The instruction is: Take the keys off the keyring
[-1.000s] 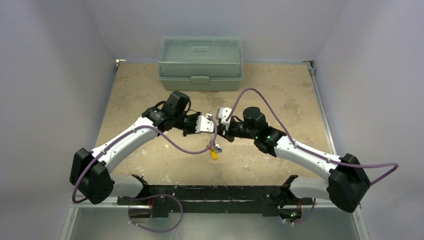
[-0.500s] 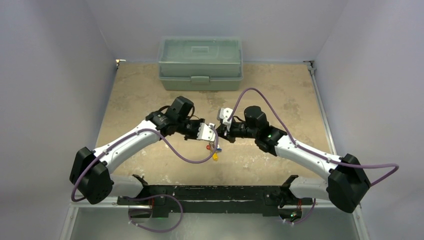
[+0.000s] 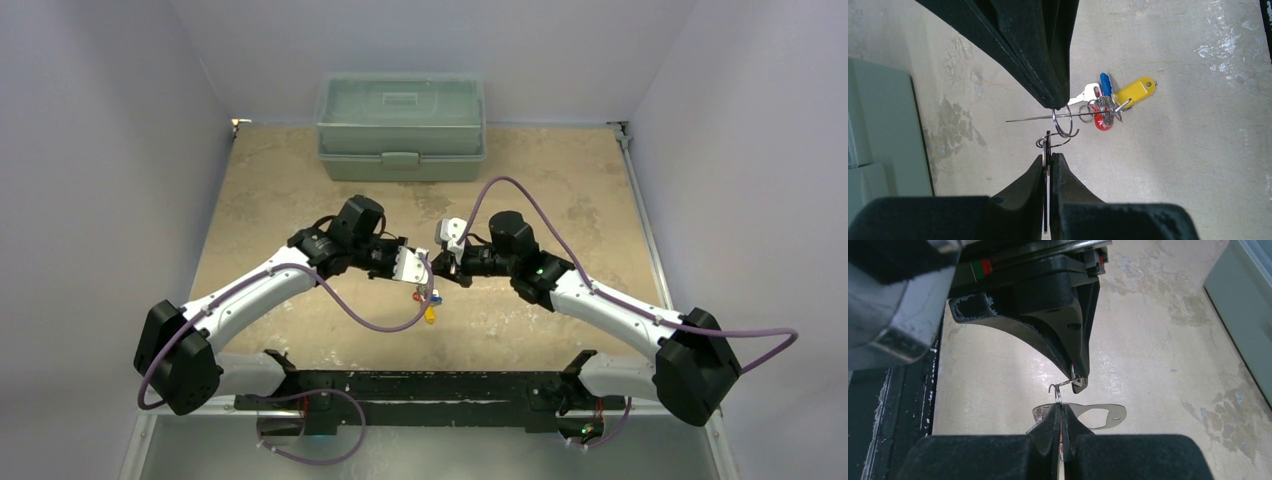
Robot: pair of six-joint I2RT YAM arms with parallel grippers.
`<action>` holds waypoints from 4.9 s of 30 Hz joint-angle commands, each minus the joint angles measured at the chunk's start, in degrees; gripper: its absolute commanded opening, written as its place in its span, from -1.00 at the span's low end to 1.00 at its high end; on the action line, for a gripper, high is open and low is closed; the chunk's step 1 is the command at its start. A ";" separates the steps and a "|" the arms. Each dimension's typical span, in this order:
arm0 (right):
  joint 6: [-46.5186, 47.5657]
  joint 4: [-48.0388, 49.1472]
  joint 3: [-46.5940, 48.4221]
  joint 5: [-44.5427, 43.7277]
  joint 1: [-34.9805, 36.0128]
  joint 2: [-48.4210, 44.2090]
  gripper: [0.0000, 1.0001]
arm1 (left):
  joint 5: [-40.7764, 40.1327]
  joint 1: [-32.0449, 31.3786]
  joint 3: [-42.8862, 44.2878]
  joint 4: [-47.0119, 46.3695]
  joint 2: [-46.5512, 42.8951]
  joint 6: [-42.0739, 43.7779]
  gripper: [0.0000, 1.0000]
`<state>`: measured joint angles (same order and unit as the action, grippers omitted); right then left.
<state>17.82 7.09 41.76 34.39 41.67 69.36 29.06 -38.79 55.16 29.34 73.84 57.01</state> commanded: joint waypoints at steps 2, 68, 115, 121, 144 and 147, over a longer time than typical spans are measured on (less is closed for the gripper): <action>2.57 -0.74 1.50 2.52 -0.10 -0.59 -1.00 | -0.13 -0.28 0.26 -2.12 -2.28 -0.55 -1.00; -4.11 -9.66 8.24 2.44 -6.69 -2.73 -0.04 | -5.30 -1.10 18.75 10.41 6.08 -49.12 -1.00; 2.62 -1.96 2.69 3.80 -3.47 1.02 -0.52 | 5.55 0.24 18.42 8.45 4.04 -50.91 -1.00; 3.00 -2.43 2.89 3.75 -3.44 0.97 -0.85 | 5.99 0.64 18.41 8.65 3.92 -50.37 -1.00; 4.55 -2.49 1.31 3.14 -3.50 -1.93 -1.00 | -1.39 2.72 17.49 9.07 3.93 -48.77 -1.00; 4.76 -2.73 1.22 3.27 -3.49 -2.10 -1.00 | -2.22 3.01 17.31 8.56 4.32 -48.92 -1.00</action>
<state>21.50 4.34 43.64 37.43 37.98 69.23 29.15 -36.99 71.24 39.94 79.59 7.14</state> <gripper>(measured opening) 0.008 0.028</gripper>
